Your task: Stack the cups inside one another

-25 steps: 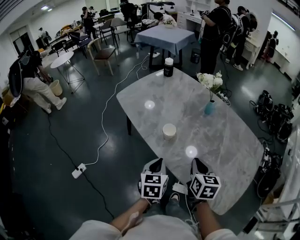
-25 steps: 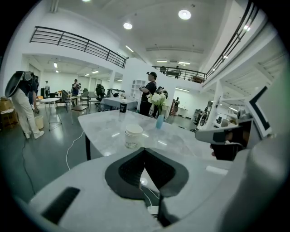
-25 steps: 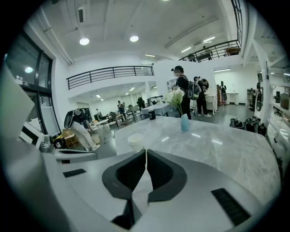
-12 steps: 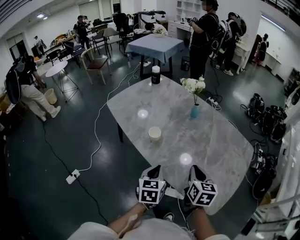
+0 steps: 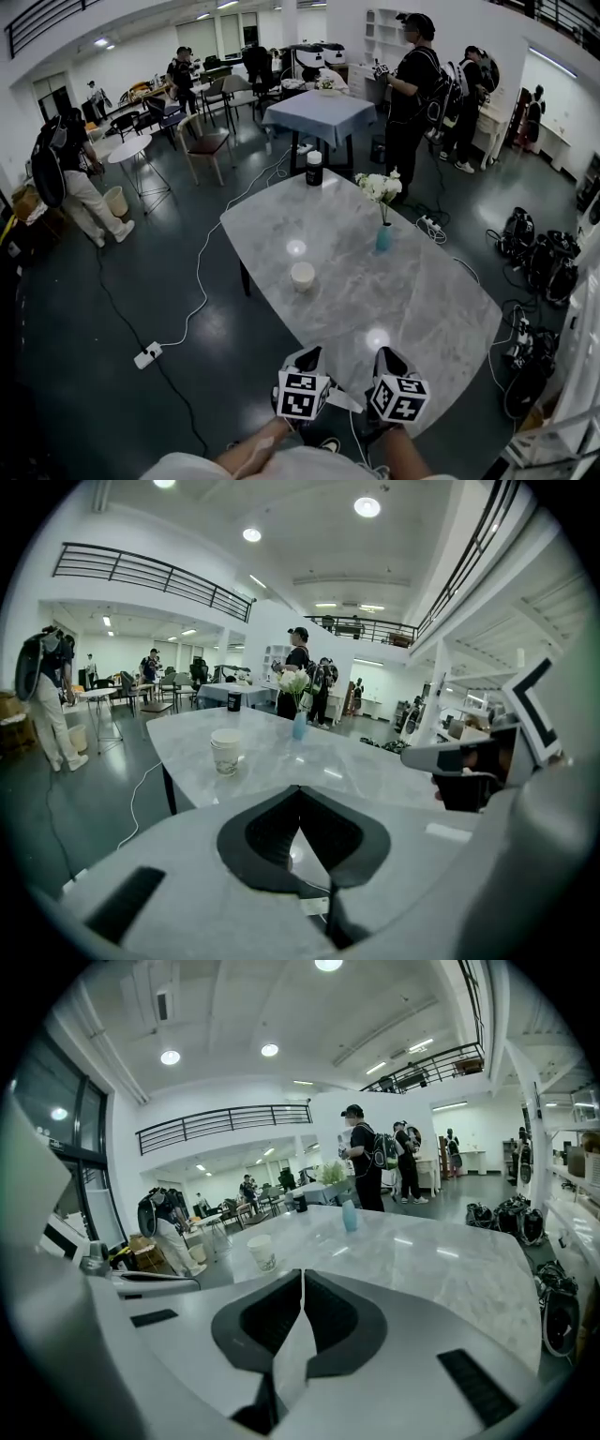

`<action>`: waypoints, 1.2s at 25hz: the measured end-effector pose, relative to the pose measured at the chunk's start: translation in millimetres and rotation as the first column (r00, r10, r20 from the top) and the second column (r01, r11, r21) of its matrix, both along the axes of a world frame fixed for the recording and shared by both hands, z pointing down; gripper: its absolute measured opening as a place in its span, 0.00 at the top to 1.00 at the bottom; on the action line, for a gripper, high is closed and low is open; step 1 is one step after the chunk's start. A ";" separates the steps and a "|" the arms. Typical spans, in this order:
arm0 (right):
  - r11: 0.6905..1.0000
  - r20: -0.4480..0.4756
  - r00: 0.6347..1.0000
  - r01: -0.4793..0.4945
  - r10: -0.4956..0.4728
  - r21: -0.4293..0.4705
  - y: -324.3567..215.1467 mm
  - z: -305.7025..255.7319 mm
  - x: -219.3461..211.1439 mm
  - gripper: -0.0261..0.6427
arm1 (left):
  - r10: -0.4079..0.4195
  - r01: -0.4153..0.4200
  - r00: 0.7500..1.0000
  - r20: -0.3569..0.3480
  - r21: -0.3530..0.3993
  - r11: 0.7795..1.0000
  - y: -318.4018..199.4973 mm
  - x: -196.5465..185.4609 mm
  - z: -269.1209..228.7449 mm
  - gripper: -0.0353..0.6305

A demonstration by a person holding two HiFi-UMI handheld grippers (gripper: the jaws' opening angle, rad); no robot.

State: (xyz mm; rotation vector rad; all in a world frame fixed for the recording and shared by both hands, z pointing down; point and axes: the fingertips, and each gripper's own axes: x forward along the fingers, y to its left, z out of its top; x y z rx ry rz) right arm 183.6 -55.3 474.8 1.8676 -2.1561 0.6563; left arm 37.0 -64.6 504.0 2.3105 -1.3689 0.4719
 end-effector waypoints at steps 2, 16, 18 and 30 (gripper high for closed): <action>1.000 0.003 1.000 0.012 -0.012 0.008 0.6 -1.9 -0.8 0.94 | -0.003 0.003 1.000 -0.002 0.004 1.000 1.9 3.1 -1.2 0.95; 0.997 -0.053 0.996 0.068 -0.066 0.037 -13.8 -14.2 -14.8 0.95 | -0.042 0.043 0.999 -0.013 0.065 0.997 -14.6 -4.4 -19.9 0.95; 0.997 -0.057 0.996 0.068 -0.066 0.036 -15.0 -14.0 -14.9 0.95 | -0.040 0.041 0.999 -0.012 0.063 0.997 -16.5 -4.3 -18.8 0.95; 0.999 -0.058 0.997 0.046 -0.045 0.024 -16.5 -9.6 -8.6 0.95 | -0.033 0.034 0.999 -0.019 0.061 0.998 -20.7 -1.3 -17.2 0.95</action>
